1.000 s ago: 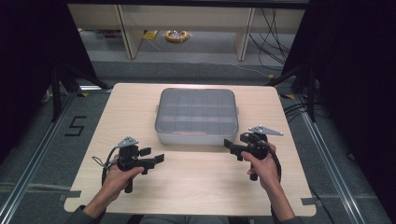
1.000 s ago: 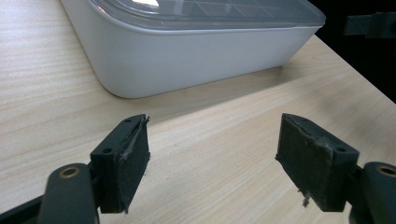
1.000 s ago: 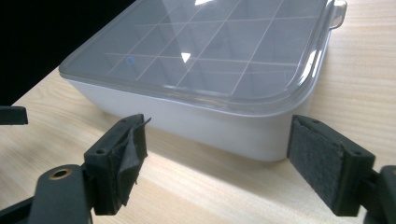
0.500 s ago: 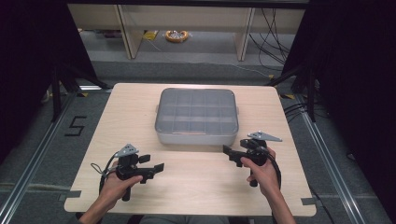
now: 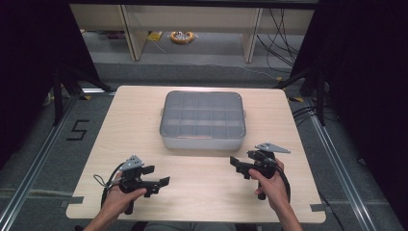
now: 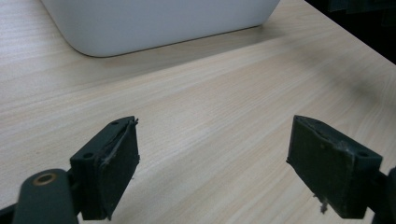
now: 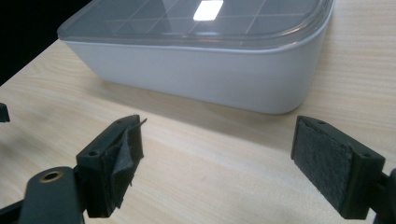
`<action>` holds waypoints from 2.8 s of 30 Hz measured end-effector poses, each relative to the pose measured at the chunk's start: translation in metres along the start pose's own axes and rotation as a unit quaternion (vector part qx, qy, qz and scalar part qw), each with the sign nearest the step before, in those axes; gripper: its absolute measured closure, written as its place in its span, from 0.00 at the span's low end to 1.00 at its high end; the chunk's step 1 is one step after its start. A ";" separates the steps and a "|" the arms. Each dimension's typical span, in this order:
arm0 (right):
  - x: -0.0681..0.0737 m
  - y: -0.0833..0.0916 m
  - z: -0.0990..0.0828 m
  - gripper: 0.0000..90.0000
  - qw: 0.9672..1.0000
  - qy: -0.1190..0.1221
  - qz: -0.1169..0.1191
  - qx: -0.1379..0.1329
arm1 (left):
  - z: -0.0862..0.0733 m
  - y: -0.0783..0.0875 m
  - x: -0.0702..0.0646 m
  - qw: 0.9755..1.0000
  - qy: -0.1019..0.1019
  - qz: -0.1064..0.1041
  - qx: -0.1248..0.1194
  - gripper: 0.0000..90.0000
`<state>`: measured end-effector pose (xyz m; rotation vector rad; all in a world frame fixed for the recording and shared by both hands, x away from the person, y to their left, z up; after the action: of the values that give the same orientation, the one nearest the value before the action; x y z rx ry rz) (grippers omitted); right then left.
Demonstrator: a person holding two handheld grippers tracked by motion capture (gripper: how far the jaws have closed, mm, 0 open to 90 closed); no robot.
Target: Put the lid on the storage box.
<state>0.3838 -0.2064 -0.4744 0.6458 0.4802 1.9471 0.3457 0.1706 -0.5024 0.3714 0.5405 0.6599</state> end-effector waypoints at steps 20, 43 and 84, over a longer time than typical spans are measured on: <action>0.006 0.010 -0.030 0.22 1.000 0.017 0.016 0.016 | -0.011 0.005 -0.015 1.000 -0.018 -0.011 0.009 0.17; 0.025 0.034 -0.056 0.22 0.999 0.014 0.037 0.030 | -0.026 0.009 -0.041 0.999 -0.039 -0.029 0.019 0.17; 0.023 0.064 -0.105 0.22 0.994 0.076 0.029 0.071 | -0.055 0.023 -0.059 0.996 -0.049 -0.030 0.072 0.17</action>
<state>0.2656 -0.2194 -0.5137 0.6092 0.7066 2.0403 0.2641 0.1573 -0.5142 0.5180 0.5042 0.5440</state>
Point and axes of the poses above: each handheld gripper's, and its own axes: y roughly backward along the jaws, z roughly out of its top, x roughly to its left, the point moved 2 cm from there along -y, roughly forward along the jaws, and after that the axes turned 5 degrees about -z, right-handed, at the moved point
